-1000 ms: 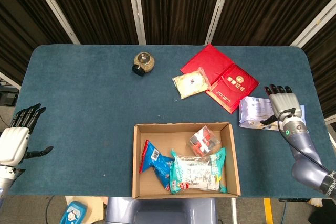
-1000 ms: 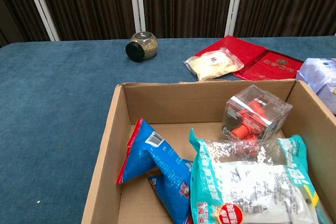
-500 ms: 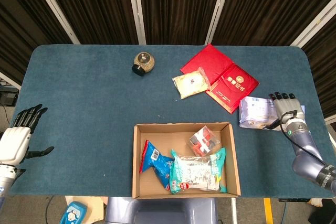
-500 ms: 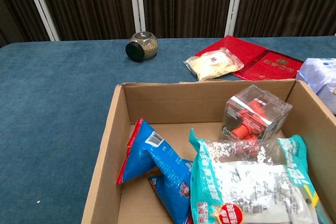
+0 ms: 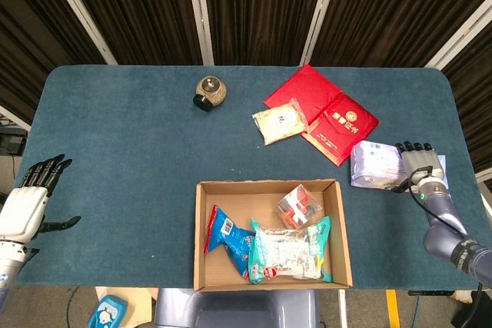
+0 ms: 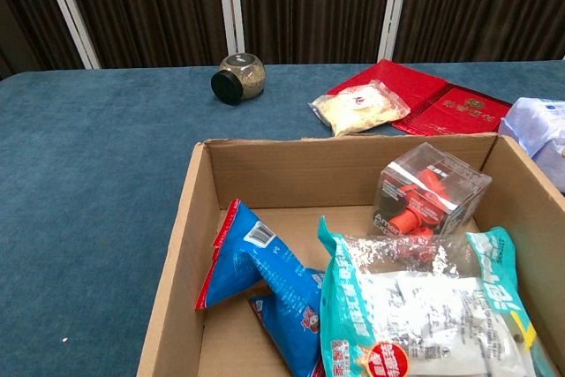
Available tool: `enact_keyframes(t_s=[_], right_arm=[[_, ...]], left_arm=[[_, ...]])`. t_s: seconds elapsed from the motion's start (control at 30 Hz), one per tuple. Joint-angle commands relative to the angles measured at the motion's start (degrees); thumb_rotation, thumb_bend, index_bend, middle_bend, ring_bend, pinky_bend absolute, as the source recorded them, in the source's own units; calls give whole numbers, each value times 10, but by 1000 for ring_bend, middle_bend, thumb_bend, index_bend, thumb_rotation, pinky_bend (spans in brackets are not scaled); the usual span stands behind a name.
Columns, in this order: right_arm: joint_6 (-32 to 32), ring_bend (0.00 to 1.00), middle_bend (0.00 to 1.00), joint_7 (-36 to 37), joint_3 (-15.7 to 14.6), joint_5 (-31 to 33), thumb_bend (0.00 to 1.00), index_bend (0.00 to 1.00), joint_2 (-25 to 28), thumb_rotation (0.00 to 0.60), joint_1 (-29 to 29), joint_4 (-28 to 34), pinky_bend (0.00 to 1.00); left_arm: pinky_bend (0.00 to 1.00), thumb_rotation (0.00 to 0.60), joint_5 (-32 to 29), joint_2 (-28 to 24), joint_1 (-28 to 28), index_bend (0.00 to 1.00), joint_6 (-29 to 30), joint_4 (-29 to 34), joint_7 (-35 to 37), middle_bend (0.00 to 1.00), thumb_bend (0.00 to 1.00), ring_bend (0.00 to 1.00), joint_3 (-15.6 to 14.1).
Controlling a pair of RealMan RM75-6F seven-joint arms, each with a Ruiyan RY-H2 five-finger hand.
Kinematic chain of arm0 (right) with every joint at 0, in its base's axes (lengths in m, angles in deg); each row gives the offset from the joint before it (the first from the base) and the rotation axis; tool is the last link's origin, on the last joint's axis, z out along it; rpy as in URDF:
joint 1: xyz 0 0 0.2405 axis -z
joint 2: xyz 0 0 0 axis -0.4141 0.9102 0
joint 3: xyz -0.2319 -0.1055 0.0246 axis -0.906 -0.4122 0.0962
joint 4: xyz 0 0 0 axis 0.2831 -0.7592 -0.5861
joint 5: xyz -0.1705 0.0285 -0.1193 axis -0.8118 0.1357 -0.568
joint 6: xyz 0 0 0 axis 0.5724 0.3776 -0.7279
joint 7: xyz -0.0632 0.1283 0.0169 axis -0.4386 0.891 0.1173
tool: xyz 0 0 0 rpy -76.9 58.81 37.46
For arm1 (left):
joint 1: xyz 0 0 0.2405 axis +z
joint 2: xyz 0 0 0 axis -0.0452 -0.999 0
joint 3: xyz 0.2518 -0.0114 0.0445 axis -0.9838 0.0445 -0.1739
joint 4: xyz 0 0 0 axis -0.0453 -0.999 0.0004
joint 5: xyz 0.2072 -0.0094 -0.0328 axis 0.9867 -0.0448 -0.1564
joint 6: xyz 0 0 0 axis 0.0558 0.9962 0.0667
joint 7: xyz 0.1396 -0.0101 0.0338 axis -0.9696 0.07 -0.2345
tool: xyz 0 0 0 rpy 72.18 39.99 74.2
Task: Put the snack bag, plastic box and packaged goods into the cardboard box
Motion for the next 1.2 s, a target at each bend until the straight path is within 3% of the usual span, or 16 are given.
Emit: enact_keyframes(t_s=[0.03, 0.1, 0.33, 0.73, 0.93, 1.2], right_arm=[[-30, 592, 583, 27, 7, -42, 73, 589, -17, 600, 15, -15, 662], [-49, 668, 659, 50, 16, -70, 86, 664, -19, 600, 24, -11, 727], [-120, 682, 675, 116, 55, -163, 90, 688, 14, 600, 40, 51, 737], [-228, 686, 679, 120, 121, -250, 90, 687, 149, 600, 40, 287, 737], [-265, 682, 676, 97, 132, -305, 89, 682, 202, 600, 46, 417, 737], [-288, 679, 672, 49, 123, -366, 89, 678, 221, 600, 51, 537, 737]], left_arm=[[0, 600, 0, -1, 0, 66, 0, 1, 1, 0, 39, 0, 0], [0, 600, 0, -1, 0, 66, 0, 1, 2, 0, 39, 0, 0], [0, 600, 2, -1, 1, 66, 3, 2, 5, 0, 40, 0, 1], [0, 600, 8, -3, 2, 66, 5, 0, 10, 0, 41, 0, -1], [0, 600, 13, -2, 4, 66, 9, -2, 13, 0, 41, 0, -2], [0, 600, 14, -2, 5, 66, 10, -3, 14, 0, 42, 0, -2]])
